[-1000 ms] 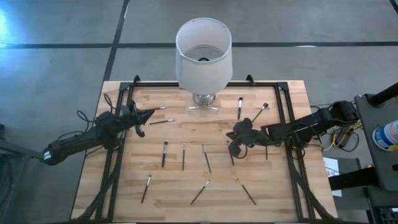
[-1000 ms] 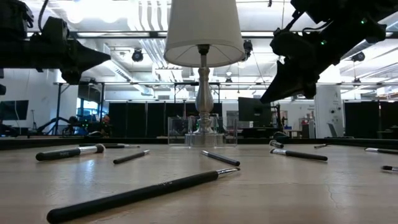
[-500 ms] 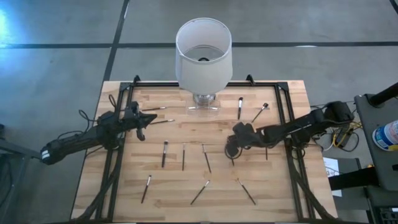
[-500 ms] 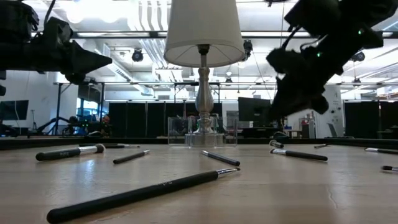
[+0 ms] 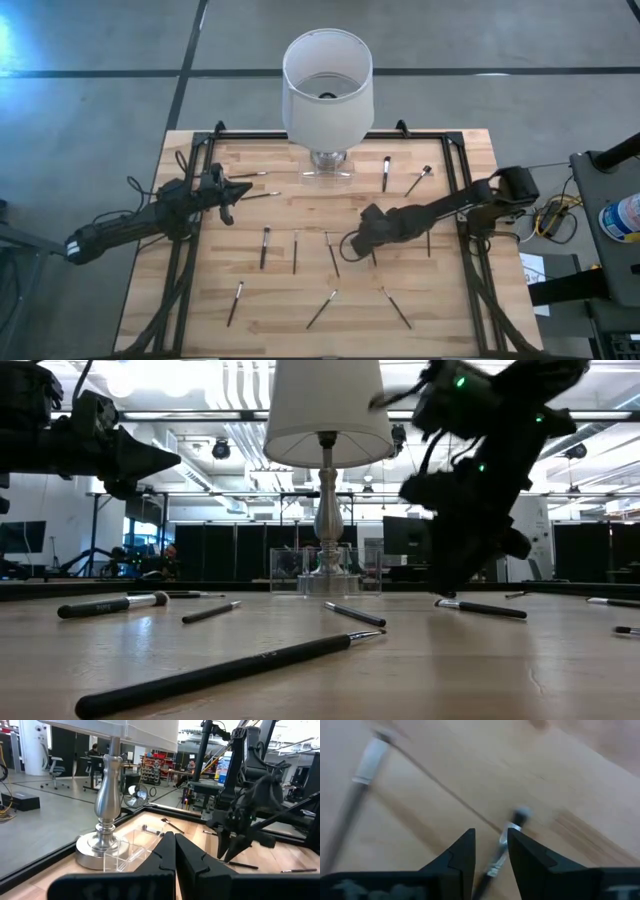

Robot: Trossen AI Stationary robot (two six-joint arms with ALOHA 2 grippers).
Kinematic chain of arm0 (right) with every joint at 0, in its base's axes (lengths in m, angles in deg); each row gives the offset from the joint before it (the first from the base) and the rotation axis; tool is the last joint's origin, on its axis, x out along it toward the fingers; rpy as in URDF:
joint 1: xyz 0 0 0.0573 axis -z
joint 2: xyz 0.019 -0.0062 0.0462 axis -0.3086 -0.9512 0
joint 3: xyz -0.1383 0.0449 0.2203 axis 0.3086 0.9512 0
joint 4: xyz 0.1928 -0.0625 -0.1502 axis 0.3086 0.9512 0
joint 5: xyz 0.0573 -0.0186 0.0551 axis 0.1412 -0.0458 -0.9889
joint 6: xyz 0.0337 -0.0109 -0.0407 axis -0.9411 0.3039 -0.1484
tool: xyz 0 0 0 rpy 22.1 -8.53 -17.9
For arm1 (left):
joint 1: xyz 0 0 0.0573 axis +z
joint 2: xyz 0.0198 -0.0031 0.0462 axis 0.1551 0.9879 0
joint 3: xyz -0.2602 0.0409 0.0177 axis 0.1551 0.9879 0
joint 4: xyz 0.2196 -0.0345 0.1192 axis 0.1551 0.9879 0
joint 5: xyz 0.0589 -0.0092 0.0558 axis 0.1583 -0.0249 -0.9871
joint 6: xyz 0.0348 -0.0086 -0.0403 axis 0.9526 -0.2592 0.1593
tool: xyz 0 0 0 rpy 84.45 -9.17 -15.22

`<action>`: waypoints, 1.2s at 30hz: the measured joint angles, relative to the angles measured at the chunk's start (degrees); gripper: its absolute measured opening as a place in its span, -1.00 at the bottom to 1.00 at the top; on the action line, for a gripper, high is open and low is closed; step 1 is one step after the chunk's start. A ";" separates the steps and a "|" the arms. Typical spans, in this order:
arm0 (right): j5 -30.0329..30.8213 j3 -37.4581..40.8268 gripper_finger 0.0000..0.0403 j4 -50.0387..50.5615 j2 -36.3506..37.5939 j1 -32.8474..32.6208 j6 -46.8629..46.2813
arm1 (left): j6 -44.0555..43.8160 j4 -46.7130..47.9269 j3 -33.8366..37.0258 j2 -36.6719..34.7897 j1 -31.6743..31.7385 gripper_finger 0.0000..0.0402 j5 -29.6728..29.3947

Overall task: Put items in baskets/containers
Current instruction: Put the black foundation brush into the transparent organizer

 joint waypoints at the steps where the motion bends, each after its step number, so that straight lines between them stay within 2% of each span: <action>1: 0.01 -1.48 -0.49 3.07 -1.27 0.00 -0.86 | 0.00 0.03 0.00 0.00 -0.02 -1.00 0.00; 6: 1.46 -7.96 -0.49 14.06 -5.97 -0.60 -3.03 | 0.08 0.02 0.00 0.00 -0.02 -1.00 0.00; 13: 0.84 -10.00 -0.45 14.95 -7.54 -0.52 -2.36 | 0.26 0.02 0.00 -0.01 -0.02 -1.00 0.01; 19: 0.80 -8.77 -0.66 14.20 -7.37 -0.52 -2.99 | 1.07 -0.05 0.00 -0.02 -0.02 -1.00 0.02; 24: 0.47 -8.59 -0.86 12.49 -7.08 -0.52 0.74 | 1.13 0.01 0.00 -0.02 -0.02 -1.00 0.02; 27: 1.21 -8.72 -0.91 12.16 -6.34 -0.60 3.08 | 1.17 0.05 0.00 -0.02 -0.02 -1.00 0.02; 33: 10.19 -7.82 -0.92 9.44 0.37 -3.41 8.01 | 1.44 0.04 0.00 0.00 -0.04 -1.00 0.02; 36: 17.90 -4.36 -0.92 0.58 4.77 -5.55 12.94 | 1.44 0.00 0.00 0.02 -0.04 -1.00 0.02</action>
